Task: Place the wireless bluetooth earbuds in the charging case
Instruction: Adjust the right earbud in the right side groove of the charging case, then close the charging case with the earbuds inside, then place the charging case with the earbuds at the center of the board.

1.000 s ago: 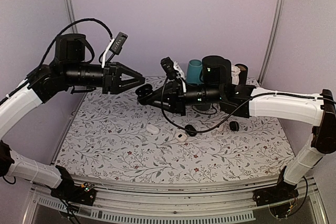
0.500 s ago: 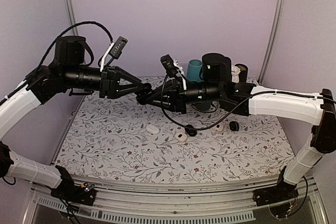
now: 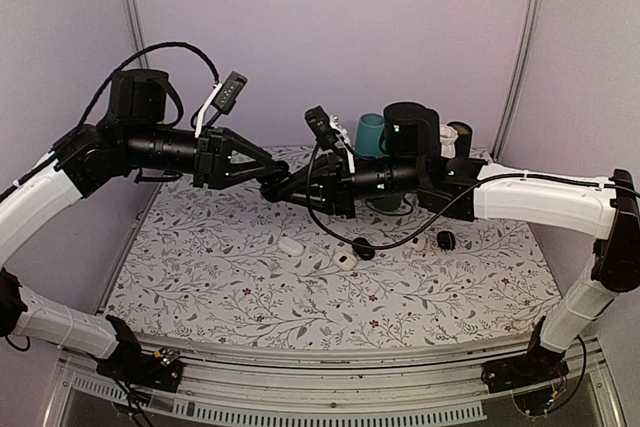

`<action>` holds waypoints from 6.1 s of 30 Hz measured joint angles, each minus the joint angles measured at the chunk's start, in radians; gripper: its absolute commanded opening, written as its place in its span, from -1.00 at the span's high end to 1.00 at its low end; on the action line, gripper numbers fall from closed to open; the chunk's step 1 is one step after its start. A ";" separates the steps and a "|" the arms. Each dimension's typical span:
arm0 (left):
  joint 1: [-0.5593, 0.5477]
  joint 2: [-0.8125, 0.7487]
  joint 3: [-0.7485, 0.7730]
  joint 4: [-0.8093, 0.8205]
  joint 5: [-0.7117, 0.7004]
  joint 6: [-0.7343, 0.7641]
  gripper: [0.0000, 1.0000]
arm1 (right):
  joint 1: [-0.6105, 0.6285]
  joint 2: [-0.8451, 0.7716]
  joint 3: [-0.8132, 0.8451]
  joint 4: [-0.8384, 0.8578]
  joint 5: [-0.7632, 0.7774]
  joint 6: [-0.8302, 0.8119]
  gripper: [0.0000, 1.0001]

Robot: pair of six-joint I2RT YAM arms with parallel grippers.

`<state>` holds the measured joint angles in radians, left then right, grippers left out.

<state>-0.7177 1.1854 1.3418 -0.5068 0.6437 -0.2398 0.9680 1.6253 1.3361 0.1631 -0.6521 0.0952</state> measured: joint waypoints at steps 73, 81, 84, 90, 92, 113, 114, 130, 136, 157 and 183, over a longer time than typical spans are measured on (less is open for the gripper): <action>-0.007 0.044 0.000 -0.031 -0.014 0.055 0.38 | 0.008 0.016 0.019 -0.060 0.019 -0.055 0.94; -0.009 0.043 -0.004 -0.031 -0.038 0.052 0.44 | 0.014 0.016 0.019 -0.060 0.060 -0.055 0.94; -0.011 0.042 -0.006 -0.030 -0.052 0.050 0.48 | 0.014 0.016 0.019 -0.060 0.072 -0.055 0.94; -0.021 0.040 -0.012 -0.036 -0.077 0.043 0.54 | 0.014 0.016 0.019 -0.053 0.121 -0.054 0.94; -0.021 0.040 -0.012 -0.036 -0.086 0.039 0.55 | 0.016 0.016 0.019 -0.052 0.137 -0.054 0.94; -0.048 -0.018 0.014 -0.036 -0.136 0.016 0.23 | 0.018 0.016 0.019 -0.022 0.189 -0.047 0.94; -0.048 -0.024 0.016 -0.034 -0.131 0.019 0.23 | 0.018 0.016 0.019 -0.019 0.189 -0.043 0.94; 0.083 -0.043 -0.010 0.038 -0.229 -0.001 0.13 | 0.011 -0.003 -0.045 0.073 0.063 -0.021 0.94; 0.123 0.002 -0.052 0.068 -0.196 -0.008 0.10 | 0.011 -0.031 -0.066 0.124 0.011 -0.008 0.93; 0.025 0.023 -0.076 0.089 -0.098 0.056 0.08 | 0.011 -0.033 -0.066 0.160 -0.010 0.046 0.93; 0.134 -0.107 -0.237 0.141 -0.464 -0.051 -0.02 | -0.014 0.012 -0.066 0.144 0.104 0.111 0.81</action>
<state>-0.5838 1.0782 1.1046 -0.3660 0.1795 -0.2905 0.9543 1.6375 1.2701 0.3069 -0.5480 0.2066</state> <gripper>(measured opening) 0.506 0.210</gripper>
